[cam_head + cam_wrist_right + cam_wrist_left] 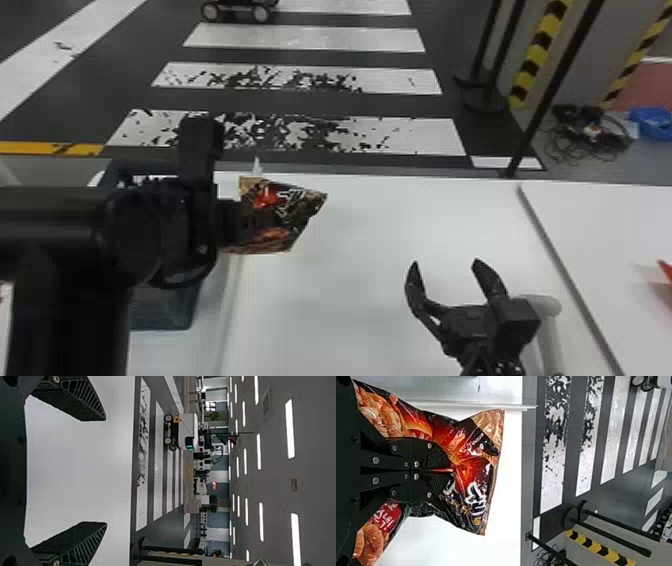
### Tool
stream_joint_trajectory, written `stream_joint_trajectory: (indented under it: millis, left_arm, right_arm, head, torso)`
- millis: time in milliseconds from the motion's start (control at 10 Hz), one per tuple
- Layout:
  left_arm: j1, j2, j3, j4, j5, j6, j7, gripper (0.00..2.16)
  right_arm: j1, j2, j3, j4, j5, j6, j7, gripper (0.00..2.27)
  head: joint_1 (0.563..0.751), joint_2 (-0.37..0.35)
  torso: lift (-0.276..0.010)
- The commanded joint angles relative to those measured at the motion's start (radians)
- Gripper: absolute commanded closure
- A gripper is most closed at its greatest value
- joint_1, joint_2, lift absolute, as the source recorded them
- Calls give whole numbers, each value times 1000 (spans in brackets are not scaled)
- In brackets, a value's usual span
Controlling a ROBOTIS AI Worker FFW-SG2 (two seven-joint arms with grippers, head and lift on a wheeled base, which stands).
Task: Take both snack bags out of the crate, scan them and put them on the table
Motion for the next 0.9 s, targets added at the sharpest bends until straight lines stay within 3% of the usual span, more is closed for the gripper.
stream_joint_trajectory:
  millis: [0,400,800]
  left_arm:
    - [45,-4,-11,2,65,-61,30,2142]
    - [120,-4,-95,40,104,-261,127,2142]
    - [192,-4,-175,197,159,-567,176,2142]
  right_arm:
    - [-9,2,-1,5,-2,1,0,46]
    - [-31,2,-10,19,-7,-2,0,46]
    - [-43,2,-33,19,-7,4,0,46]
  head:
    - [695,-29]
    - [695,-66]
    - [695,-128]
  torso:
    - [-91]
    - [-91]
    - [-91]
